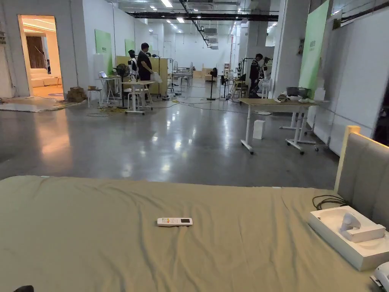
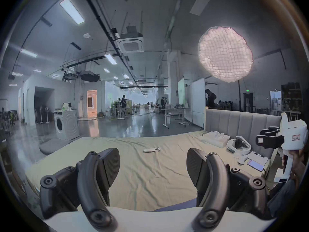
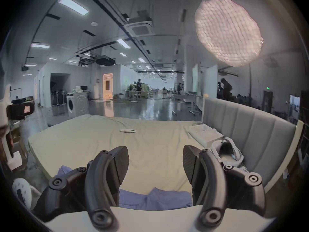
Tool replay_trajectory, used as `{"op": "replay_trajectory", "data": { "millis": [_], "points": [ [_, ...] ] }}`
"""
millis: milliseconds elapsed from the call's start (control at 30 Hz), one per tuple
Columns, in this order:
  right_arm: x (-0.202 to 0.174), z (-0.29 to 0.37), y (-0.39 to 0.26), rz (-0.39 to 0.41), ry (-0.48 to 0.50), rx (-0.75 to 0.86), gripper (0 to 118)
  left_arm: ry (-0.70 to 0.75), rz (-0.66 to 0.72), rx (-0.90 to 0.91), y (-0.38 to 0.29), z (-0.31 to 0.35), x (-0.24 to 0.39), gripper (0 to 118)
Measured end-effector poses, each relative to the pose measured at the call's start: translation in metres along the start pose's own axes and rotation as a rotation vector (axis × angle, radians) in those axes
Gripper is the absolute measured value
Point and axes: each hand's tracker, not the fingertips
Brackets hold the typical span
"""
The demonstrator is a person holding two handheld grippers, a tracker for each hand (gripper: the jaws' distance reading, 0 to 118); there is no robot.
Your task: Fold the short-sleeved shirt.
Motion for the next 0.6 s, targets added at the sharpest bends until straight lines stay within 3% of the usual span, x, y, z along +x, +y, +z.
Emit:
{"op": "replay_trajectory", "data": {
  "millis": [200,233,300,333,367,400,600],
  "points": [
    [-0.028,0.0,0.004,0.023,0.058,0.026,68,-0.059,-0.078,-0.034,0.002,-0.004,0.03,83],
    [-0.031,0.001,0.004,0.019,0.065,0.026,62,-0.053,-0.078,-0.027,0.0,-0.002,0.033,72],
    [-0.038,0.002,0.003,0.03,0.07,0.024,33,-0.049,-0.084,-0.01,-0.001,-0.001,0.04,17],
    [-0.041,0.002,0.002,0.041,0.06,0.025,17,-0.041,-0.092,-0.013,-0.001,-0.001,0.043,4],
    [-0.042,0.002,0.002,0.051,0.049,0.021,5,-0.042,-0.104,-0.008,-0.002,0.001,0.044,2],
    [-0.042,0.003,0.002,0.054,0.048,0.018,0,-0.048,-0.109,0.0,-0.002,0.003,0.045,2],
    [-0.032,0.003,0.001,-0.007,0.049,0.011,0,-0.084,-0.083,-0.025,0.002,-0.002,0.045,1]
  ]
}}
